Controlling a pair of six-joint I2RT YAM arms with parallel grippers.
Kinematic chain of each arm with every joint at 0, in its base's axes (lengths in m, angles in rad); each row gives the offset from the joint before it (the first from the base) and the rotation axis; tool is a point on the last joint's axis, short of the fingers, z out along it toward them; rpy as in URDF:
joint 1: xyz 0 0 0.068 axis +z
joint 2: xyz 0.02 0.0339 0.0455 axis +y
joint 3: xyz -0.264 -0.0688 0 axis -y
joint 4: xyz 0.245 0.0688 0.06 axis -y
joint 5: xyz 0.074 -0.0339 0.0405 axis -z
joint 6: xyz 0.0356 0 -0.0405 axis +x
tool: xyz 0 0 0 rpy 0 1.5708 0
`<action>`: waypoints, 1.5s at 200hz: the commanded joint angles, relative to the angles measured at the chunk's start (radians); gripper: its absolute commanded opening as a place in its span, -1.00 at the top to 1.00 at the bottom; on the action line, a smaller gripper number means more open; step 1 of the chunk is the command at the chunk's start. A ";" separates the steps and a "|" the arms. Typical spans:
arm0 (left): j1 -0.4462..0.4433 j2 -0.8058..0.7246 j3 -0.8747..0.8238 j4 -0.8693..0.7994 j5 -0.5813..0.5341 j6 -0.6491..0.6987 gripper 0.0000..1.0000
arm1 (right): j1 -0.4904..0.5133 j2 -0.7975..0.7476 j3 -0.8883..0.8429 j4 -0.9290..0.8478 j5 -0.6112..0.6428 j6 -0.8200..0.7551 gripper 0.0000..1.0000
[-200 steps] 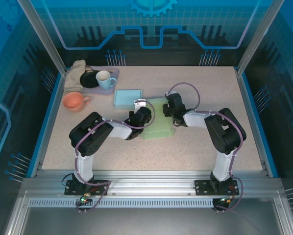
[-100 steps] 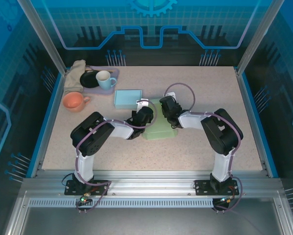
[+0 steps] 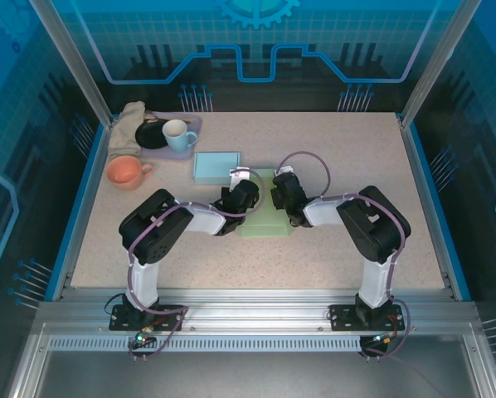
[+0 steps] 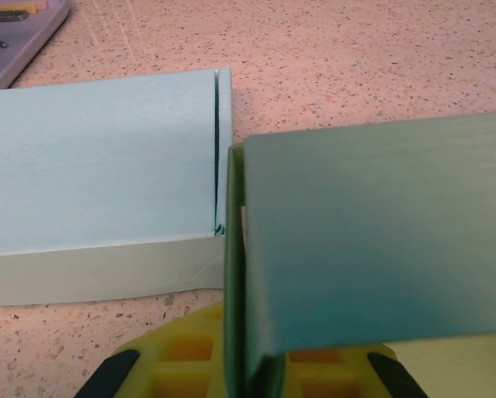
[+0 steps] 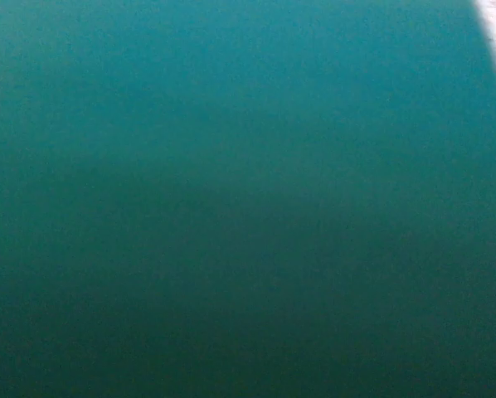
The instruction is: Fold the paper box
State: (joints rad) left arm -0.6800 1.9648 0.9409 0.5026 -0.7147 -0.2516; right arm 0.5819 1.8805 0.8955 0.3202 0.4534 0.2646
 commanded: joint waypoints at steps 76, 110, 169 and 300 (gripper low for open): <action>0.009 0.022 0.009 -0.096 -0.022 0.022 0.86 | -0.032 -0.381 -0.149 -0.093 -0.089 0.082 -0.03; 0.007 -0.074 0.026 -0.159 0.023 0.056 0.88 | -0.045 -0.639 -0.198 -0.236 -0.049 0.112 -0.03; 0.006 -0.276 0.321 -0.510 0.277 0.309 0.91 | -0.032 -1.345 -0.374 -0.576 -0.166 0.321 -0.09; -0.292 -0.054 0.818 -1.429 -0.093 1.295 0.89 | -0.033 -1.874 -0.309 -0.964 -0.189 0.251 -0.29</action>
State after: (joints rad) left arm -0.9470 1.8545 1.5406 -0.5457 -0.7258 0.9924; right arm 0.5472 0.0196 0.5941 -0.6182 0.2878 0.5308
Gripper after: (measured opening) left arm 0.096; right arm 0.645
